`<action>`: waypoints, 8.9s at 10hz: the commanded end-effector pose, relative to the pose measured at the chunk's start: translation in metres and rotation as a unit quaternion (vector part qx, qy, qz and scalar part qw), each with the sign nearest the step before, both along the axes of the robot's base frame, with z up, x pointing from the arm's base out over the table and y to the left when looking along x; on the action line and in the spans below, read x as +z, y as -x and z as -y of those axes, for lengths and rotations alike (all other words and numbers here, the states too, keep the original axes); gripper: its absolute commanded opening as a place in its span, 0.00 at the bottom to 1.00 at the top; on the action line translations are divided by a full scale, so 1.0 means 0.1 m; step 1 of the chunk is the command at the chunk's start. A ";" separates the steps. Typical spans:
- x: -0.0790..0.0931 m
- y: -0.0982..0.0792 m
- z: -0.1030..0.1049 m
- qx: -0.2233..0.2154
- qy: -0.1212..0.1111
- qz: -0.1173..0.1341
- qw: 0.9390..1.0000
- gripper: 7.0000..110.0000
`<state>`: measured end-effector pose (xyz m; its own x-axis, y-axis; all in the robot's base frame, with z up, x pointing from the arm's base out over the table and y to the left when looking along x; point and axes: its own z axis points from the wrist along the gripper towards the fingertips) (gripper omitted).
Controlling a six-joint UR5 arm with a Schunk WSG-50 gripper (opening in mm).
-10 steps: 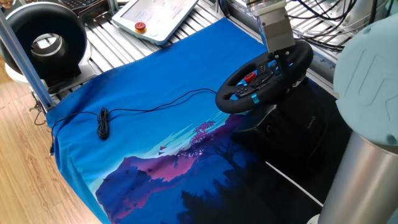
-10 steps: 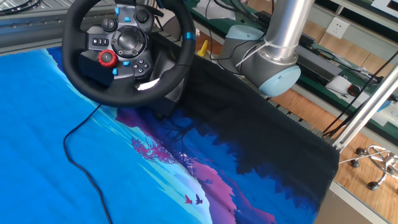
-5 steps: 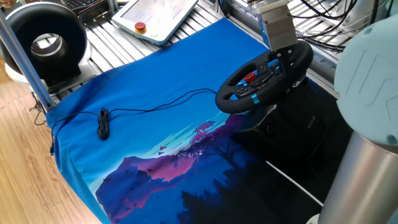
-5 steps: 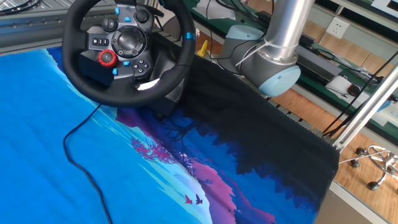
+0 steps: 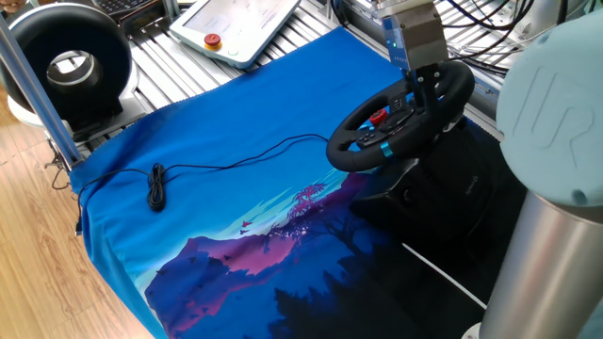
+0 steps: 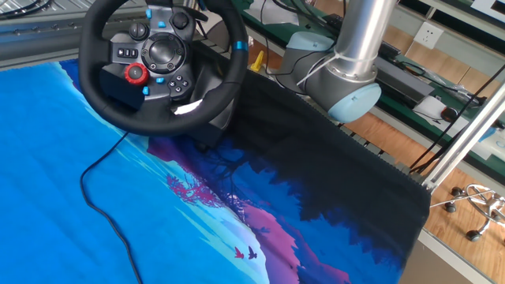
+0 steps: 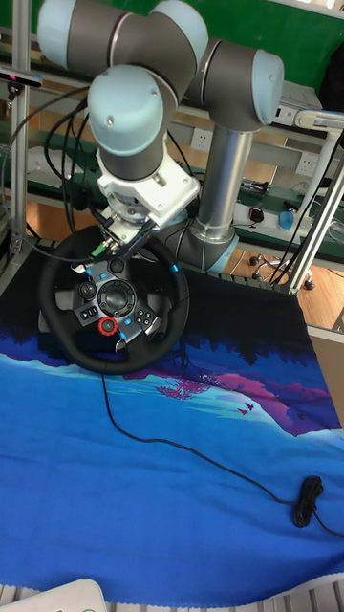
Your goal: Rotate the steering wheel 90 degrees clockwise
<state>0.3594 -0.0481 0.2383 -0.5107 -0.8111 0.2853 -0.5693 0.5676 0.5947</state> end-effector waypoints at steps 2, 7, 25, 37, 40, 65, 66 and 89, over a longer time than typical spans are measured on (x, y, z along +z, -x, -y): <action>-0.03 -0.08 0.08 0.002 -0.005 0.013 1.000 0.57; -0.02 0.06 0.25 0.007 0.006 0.011 1.000 0.36; -0.10 0.28 0.14 0.010 -0.044 0.012 0.999 0.15; -0.13 0.09 -0.18 -0.047 -0.002 0.013 0.999 0.00; -0.07 0.05 -0.26 -0.052 -0.001 0.009 0.999 0.00; 0.04 -0.04 -0.21 -0.040 0.046 0.000 0.998 0.15; 0.09 0.00 -0.12 -0.032 0.043 -0.003 0.999 0.15; -0.03 -0.09 0.01 -0.001 0.000 0.018 1.000 0.36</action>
<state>0.3646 -0.0536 0.2368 -0.5213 -0.8041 0.2857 -0.5840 0.5803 0.5676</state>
